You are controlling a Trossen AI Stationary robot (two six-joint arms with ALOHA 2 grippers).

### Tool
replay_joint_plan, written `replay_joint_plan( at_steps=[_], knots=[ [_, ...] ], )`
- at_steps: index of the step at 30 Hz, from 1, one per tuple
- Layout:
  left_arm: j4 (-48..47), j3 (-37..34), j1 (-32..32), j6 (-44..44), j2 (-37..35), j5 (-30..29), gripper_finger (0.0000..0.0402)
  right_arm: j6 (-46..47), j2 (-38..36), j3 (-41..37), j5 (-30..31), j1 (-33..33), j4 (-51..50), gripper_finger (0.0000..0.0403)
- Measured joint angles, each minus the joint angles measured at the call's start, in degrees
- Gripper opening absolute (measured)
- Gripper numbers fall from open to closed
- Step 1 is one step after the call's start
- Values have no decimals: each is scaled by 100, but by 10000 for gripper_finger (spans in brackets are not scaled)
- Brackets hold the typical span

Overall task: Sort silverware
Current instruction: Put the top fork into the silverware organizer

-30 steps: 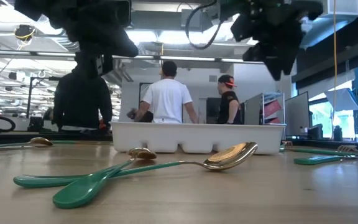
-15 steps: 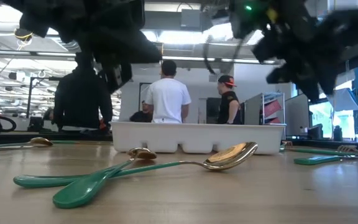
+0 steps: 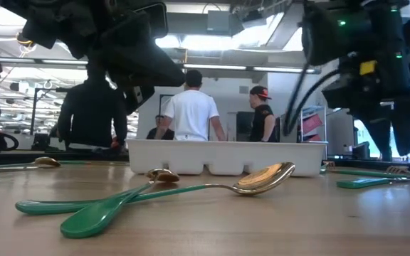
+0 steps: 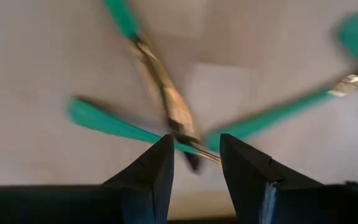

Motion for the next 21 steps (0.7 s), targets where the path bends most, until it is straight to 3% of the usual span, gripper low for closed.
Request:
replay_joint_plan(
  at_steps=[3, 9, 16, 21],
  knots=[
    [-1, 0, 1, -4, 0, 0, 4, -3, 0, 0, 423, 107, -386, 133],
    [-4, 0, 3, -17, 0, -4, 4, -155, 0, 0, 471, 123, -470, 133],
    [1, 0, 3, -19, 0, -17, 4, -872, 0, 0, 2616, -1, -320, 133],
    [-2, 0, 3, -11, 0, -17, 4, -1402, 0, 0, 2796, -566, -107, 133]
  ],
)
